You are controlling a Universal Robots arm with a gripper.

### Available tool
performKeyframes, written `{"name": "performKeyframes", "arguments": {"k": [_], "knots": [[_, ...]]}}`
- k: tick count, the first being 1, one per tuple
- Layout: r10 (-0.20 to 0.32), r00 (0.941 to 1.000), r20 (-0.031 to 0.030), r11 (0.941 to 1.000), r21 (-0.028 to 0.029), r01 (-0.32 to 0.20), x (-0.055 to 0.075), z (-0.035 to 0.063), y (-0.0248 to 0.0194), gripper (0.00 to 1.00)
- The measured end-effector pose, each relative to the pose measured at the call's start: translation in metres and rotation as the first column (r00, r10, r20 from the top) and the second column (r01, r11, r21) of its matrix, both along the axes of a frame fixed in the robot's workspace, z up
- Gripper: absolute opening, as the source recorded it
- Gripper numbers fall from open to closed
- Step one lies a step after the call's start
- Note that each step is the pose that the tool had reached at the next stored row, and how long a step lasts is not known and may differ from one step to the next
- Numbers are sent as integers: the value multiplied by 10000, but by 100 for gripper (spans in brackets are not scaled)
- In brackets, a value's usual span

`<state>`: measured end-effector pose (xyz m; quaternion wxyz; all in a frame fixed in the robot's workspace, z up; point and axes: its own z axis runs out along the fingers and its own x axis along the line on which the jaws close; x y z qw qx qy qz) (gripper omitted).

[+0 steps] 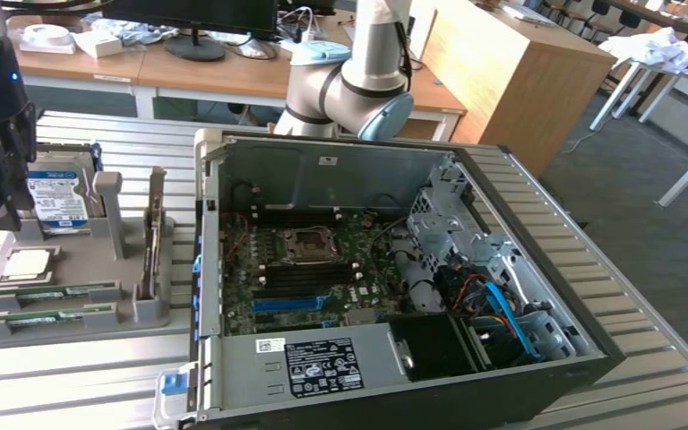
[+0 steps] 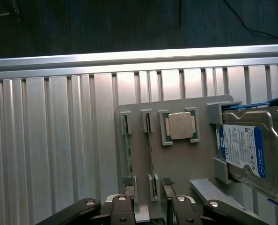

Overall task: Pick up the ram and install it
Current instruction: 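Pick up the ram and move it above insertion slot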

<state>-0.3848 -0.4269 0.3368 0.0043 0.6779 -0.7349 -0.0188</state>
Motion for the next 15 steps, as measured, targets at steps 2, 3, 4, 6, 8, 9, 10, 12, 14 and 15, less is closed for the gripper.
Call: {"name": "performKeyframes", "arguments": {"k": [2, 3, 4, 6, 8, 9, 10, 12, 14, 15], "knots": [[5, 10000, -1, 10000, 0, -5, 0, -15, 0, 36], [7, 10000, -1, 10000, -1, -7, 0, -24, 0, 36], [11, 10000, -1, 10000, -1, -11, 0, -32, 0, 36], [17, 10000, -1, 10000, -1, -17, 0, -51, 0, 36], [23, 10000, -1, 10000, -1, -23, 0, -68, 0, 36], [26, 10000, -1, 10000, -1, -26, 0, -77, 0, 36], [29, 10000, -2, 10000, -1, -29, 0, -86, 0, 36], [35, 10000, -2, 10000, -1, -35, 0, -106, 0, 36], [40, 10000, 0, 10000, 0, -40, 0, -128, 0, 36], [41, 10000, 0, 10000, 0, -41, 0, -141, 0, 36]]}}
